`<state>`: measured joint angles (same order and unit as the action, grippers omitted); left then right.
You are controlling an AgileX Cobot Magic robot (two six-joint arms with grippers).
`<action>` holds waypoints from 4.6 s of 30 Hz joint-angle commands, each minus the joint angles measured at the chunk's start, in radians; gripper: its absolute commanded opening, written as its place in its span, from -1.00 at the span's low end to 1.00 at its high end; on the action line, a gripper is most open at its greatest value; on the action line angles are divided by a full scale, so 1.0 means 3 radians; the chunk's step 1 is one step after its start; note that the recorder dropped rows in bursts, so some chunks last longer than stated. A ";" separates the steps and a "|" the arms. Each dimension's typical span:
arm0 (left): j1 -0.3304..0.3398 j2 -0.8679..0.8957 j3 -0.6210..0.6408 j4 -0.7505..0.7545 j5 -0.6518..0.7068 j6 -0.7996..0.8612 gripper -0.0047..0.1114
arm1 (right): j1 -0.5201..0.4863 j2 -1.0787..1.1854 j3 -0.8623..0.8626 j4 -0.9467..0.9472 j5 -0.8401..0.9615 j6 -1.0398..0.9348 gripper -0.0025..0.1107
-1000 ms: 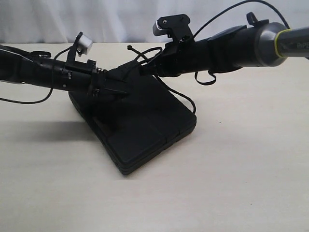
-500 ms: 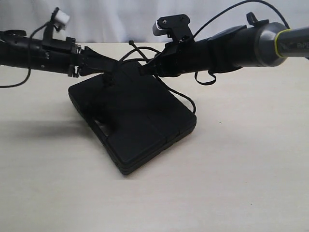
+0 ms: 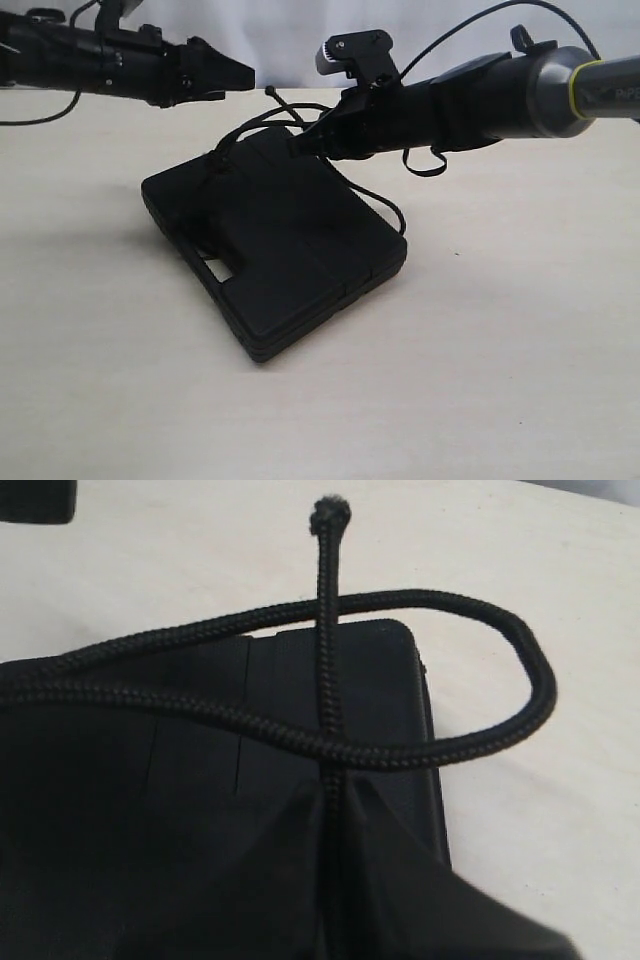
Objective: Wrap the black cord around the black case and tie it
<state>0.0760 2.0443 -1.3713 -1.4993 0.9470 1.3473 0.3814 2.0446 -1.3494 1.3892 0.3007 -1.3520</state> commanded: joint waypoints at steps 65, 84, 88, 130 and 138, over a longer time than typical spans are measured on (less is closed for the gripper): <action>-0.0504 0.0272 -0.1494 0.0476 0.0498 -0.0483 -0.92 | -0.0032 -0.1487 -0.0043 -0.3899 0.0765 0.3201 -0.37; -0.1025 0.0272 -0.1494 0.0446 -0.0611 -0.0483 -0.92 | -0.0905 -0.0665 -0.0457 -0.2187 0.1856 0.0897 -0.37; -0.1054 0.0272 -0.1494 0.0449 -0.0604 -0.0483 -0.92 | -0.0778 -0.0465 -0.0457 -0.2040 0.1698 0.0419 -0.37; -0.0681 0.0007 -0.0362 0.4172 0.0743 -0.3798 0.05 | -0.1009 -0.0556 -0.0457 -0.2679 0.1221 0.1868 -0.88; -0.0681 0.0007 0.0141 0.3480 -0.0027 -0.3782 0.05 | -0.1009 -0.0556 -0.0457 -0.2679 0.1286 0.1868 -0.88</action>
<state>-0.1263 2.0486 -1.3682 -0.3869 1.0228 0.2110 0.0841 1.8862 -1.4802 0.5905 0.6799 -0.7960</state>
